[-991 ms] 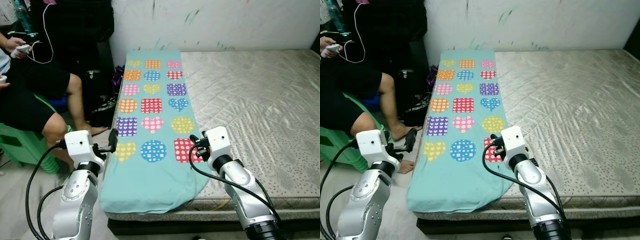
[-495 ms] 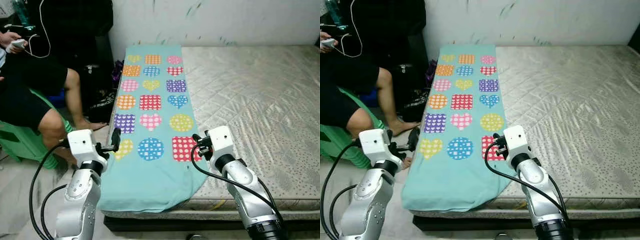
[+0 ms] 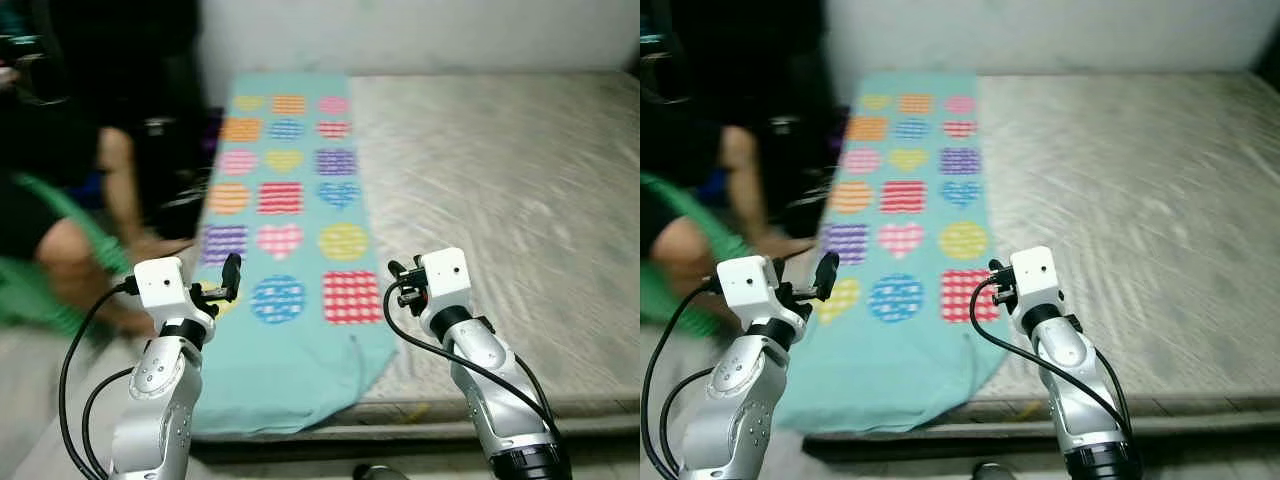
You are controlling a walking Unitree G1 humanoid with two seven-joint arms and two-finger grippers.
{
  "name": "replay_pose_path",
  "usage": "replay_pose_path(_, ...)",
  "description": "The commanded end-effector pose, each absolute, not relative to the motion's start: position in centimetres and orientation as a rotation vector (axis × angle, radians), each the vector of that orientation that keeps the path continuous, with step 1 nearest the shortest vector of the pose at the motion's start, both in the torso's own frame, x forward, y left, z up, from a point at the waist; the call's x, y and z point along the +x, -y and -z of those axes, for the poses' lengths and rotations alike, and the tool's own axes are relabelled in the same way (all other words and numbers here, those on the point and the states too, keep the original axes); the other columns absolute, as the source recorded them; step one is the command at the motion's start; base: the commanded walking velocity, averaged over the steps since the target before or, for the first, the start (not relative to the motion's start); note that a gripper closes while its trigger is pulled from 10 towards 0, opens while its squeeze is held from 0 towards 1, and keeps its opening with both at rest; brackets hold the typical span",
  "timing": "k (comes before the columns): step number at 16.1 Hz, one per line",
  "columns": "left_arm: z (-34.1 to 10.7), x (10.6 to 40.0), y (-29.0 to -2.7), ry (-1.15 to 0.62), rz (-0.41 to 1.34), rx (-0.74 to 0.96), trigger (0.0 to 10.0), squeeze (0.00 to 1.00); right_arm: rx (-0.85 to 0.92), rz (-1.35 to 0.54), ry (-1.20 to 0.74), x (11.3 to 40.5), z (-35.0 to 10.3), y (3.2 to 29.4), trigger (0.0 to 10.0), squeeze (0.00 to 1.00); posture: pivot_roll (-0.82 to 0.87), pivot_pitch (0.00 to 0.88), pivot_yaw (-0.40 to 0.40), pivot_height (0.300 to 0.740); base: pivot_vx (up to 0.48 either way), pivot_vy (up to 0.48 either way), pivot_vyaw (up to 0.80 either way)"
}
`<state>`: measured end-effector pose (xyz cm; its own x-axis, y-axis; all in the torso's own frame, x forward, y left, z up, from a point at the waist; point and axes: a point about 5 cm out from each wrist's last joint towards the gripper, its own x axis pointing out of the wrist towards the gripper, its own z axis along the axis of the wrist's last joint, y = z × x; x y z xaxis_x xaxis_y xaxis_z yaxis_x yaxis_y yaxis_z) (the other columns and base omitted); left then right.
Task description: Clean up the room
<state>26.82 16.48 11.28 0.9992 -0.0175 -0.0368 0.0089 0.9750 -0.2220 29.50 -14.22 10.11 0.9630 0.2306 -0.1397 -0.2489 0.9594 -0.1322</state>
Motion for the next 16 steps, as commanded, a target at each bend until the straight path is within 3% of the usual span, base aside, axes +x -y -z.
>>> replay_pose_path(1,-11.56,26.90,-16.50,-0.026,0.019,-0.222,10.0,0.00,-0.141,-0.231,-0.115,29.42,-10.40,14.30,10.0,0.00,-0.20,0.080,0.031,0.740,0.000,0.000,0.00)
replay_pose_path(9,-11.43,26.77,-16.68,-0.044,0.011,-0.257,10.0,0.00,-0.141,-0.220,-0.136,29.21,-10.14,14.21,10.0,0.00,-0.20,0.099,0.032,0.740,0.000,0.000,0.00)
replay_pose_path(16,-11.63,26.95,-16.41,-0.034,0.037,-0.242,10.0,0.00,-0.145,-0.209,-0.138,29.27,-10.12,14.61,10.0,0.00,-0.20,0.099,0.033,0.740,0.000,0.464,0.00)
